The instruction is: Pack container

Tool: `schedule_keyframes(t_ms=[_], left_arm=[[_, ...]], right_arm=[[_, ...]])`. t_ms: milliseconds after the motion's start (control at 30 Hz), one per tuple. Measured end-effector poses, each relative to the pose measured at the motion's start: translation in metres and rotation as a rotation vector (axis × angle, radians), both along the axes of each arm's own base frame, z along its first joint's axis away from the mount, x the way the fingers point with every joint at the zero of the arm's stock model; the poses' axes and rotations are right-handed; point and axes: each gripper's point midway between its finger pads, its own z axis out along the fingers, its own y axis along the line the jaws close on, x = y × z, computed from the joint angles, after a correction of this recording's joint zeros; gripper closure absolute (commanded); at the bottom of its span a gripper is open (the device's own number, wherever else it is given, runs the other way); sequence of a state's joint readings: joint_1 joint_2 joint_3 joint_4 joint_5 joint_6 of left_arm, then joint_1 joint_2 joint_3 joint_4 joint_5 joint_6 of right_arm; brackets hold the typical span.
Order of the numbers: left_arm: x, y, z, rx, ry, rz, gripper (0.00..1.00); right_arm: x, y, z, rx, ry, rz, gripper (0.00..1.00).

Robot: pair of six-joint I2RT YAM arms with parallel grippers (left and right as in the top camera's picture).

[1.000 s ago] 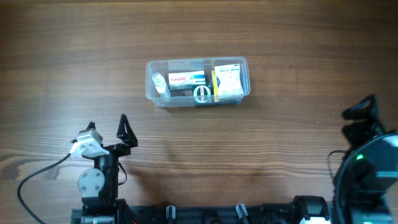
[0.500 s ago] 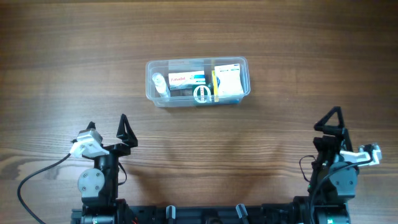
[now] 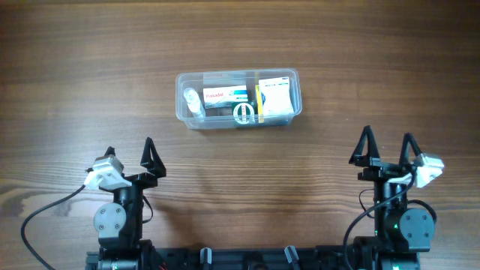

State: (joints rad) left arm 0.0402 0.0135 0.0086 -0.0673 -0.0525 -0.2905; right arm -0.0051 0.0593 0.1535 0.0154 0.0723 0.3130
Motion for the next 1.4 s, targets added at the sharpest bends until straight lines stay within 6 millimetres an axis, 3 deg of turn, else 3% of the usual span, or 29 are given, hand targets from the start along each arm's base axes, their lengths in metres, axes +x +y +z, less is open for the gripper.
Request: schedule_keyframes(t_ms=[867,1400], left_arm=[[0.0,0.0,0.0,0.0,0.001,0.0,0.0],[0.0,0.0,0.0,0.0,0.0,0.0,0.0]], right_arm=[[0.009,0.009,-0.064,-0.06,0.117,0.051,0.0],[0.009,0.02,-0.066,-0.327,0.125,0.098,0.0]])
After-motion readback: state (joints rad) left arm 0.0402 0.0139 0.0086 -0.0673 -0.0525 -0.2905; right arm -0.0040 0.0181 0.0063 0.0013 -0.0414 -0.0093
